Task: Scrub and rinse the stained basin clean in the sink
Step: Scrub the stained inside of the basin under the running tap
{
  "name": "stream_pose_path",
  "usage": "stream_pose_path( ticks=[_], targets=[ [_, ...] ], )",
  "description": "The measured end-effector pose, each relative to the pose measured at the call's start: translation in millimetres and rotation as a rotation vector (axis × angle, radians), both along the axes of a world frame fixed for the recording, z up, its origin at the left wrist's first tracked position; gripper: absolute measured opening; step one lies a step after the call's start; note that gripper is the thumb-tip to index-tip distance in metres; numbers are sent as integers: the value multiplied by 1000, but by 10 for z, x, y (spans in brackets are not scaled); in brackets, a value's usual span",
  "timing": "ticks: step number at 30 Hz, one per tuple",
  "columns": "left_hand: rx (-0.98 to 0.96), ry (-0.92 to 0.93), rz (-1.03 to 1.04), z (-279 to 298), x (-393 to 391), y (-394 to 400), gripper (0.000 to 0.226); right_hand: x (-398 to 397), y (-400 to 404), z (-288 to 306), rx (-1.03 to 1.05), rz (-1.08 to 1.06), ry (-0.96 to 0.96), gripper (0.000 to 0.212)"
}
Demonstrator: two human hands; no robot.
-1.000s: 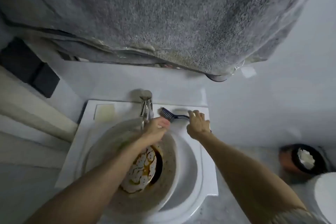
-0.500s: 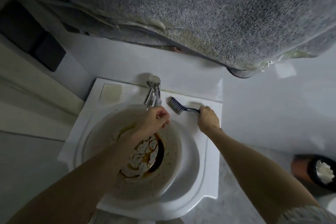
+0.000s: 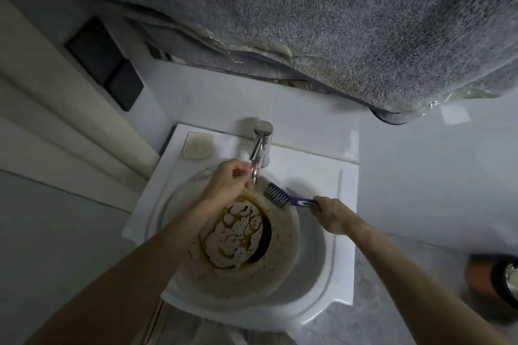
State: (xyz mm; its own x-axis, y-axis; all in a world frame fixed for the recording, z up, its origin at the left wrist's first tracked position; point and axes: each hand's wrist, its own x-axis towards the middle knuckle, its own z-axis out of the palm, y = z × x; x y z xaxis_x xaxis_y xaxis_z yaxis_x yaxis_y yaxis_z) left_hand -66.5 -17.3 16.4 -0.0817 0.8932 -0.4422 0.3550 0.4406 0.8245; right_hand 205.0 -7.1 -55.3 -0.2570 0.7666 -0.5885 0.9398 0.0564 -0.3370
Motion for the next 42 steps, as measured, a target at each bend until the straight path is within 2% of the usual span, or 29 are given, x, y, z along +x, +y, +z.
stream_pose_path(
  ticks=[3,7,15,19,26,33,35,38,40,42],
  targets=[
    [-67,-47,45,30,-50,70,21,-181,-153,22,-85,-12,7,26],
    [-127,-147,86,41,-11,221,32,-435,-289,-13,-100,-116,28,24],
    [-129,-216,114,-24,30,305,29,-742,-437,-105,-209,-364,131,32],
    [-115,-234,121,43,34,323,28,-856,-431,-106,-248,-435,198,23],
    [-123,-275,130,74,26,380,28,-962,-387,-85,-273,-478,275,25],
    [-77,-253,68,78,-103,266,34,-959,-376,-210,-265,-468,265,27],
    [-49,-145,100,-14,-233,131,28,-956,-364,-253,-228,-438,259,24],
    [97,260,211,-328,-601,-190,8,-957,-354,-324,-95,-325,204,24],
    [112,549,278,-555,-847,-494,20,-952,-403,-399,-8,-240,126,26],
    [12,698,321,-744,-1035,-788,33,-984,-487,-511,27,-169,38,30]
  ],
)
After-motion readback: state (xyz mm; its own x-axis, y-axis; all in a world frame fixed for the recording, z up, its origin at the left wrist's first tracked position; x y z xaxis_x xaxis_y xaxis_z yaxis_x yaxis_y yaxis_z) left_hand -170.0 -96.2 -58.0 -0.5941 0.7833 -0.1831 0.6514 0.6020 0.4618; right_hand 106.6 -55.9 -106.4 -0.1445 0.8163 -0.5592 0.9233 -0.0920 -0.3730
